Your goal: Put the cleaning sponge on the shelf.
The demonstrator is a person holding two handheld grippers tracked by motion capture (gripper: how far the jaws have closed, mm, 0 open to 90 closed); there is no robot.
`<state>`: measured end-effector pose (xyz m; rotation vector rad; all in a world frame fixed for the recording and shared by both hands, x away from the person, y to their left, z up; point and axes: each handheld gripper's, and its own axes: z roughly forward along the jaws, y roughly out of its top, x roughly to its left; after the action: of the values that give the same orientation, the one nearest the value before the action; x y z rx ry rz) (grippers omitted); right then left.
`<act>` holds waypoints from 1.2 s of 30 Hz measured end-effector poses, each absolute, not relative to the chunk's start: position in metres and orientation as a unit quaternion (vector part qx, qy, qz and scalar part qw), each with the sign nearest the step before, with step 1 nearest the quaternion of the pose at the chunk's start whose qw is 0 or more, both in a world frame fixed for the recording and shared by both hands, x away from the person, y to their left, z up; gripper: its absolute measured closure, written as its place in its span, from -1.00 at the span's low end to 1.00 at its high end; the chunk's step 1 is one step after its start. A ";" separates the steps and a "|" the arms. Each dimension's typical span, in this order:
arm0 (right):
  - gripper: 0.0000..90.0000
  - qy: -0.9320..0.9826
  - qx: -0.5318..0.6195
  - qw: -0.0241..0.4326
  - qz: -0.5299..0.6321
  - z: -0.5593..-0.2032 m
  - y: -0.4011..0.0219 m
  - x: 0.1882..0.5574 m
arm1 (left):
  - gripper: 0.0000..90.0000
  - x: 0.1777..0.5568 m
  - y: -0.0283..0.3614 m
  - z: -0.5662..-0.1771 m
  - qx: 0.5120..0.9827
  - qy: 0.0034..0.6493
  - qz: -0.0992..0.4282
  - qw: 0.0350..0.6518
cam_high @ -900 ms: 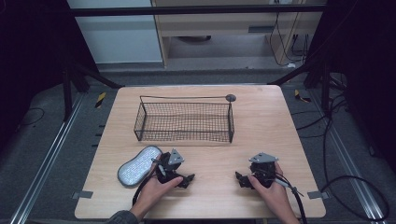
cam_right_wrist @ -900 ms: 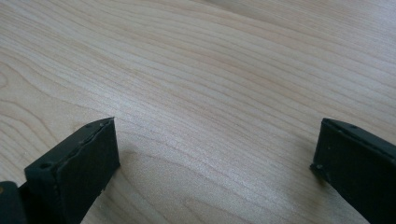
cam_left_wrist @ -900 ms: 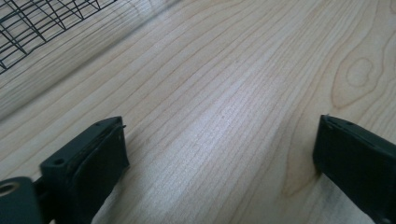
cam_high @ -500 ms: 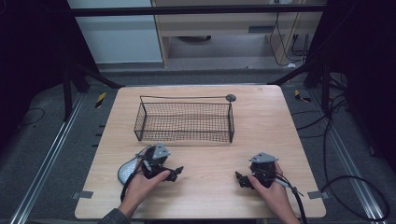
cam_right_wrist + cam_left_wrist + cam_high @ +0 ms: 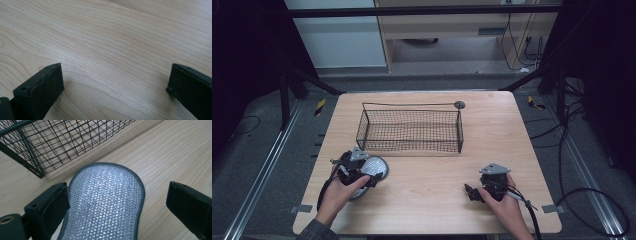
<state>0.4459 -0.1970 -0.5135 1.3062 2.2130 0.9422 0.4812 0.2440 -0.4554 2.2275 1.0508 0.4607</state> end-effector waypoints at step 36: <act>-0.99 0.792 0.468 0.201 0.337 -0.513 -0.197 0.446 | -0.91 0.489 0.250 -0.460 0.904 0.383 0.100 0.162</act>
<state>0.4457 -0.1969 -0.5135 1.3078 2.2114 0.9413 0.4885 0.2497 -0.4599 2.5786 1.0940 0.2846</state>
